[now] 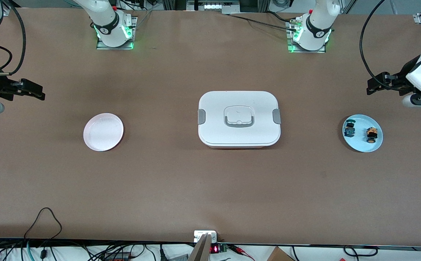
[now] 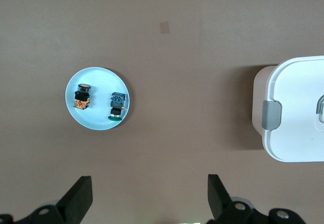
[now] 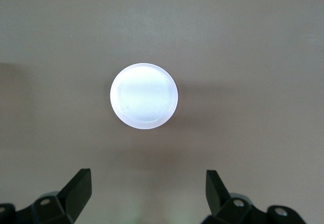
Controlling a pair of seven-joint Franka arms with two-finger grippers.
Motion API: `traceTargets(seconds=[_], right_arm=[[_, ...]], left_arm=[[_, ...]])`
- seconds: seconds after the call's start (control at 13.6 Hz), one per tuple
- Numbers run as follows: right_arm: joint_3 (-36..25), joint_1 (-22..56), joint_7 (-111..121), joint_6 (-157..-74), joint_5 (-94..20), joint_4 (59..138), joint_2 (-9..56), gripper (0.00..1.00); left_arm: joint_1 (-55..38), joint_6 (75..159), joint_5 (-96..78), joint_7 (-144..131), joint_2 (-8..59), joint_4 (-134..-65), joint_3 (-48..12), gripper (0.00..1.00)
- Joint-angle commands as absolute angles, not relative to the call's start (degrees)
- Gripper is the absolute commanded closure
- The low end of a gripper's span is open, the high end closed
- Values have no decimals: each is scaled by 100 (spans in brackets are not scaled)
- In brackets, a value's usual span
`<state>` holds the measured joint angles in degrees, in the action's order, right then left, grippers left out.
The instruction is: Transfer orange switch to right arm and place
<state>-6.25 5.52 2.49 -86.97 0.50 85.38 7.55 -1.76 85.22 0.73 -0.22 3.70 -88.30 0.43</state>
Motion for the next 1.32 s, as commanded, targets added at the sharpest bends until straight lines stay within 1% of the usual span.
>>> traceTargets(seconds=[0.0, 0.66, 1.03, 1.25], right_arm=[[-598, 554, 290, -8613, 141, 8517, 694, 0], [-562, 580, 281, -8613, 132, 8508, 686, 0], [-589, 571, 281, -8666, 141, 8508, 694, 0], [-589, 571, 273, -8666, 141, 8508, 694, 0]], left_arm=[[-150, 8359, 44, 26, 466, -8639, 26, 0], [-79, 8376, -44, 273, 466, -8666, 70, 0], [-62, 7981, -35, 482, 440, -8789, 62, 0], [-9, 7980, 44, 1061, 422, -8973, 79, 0]])
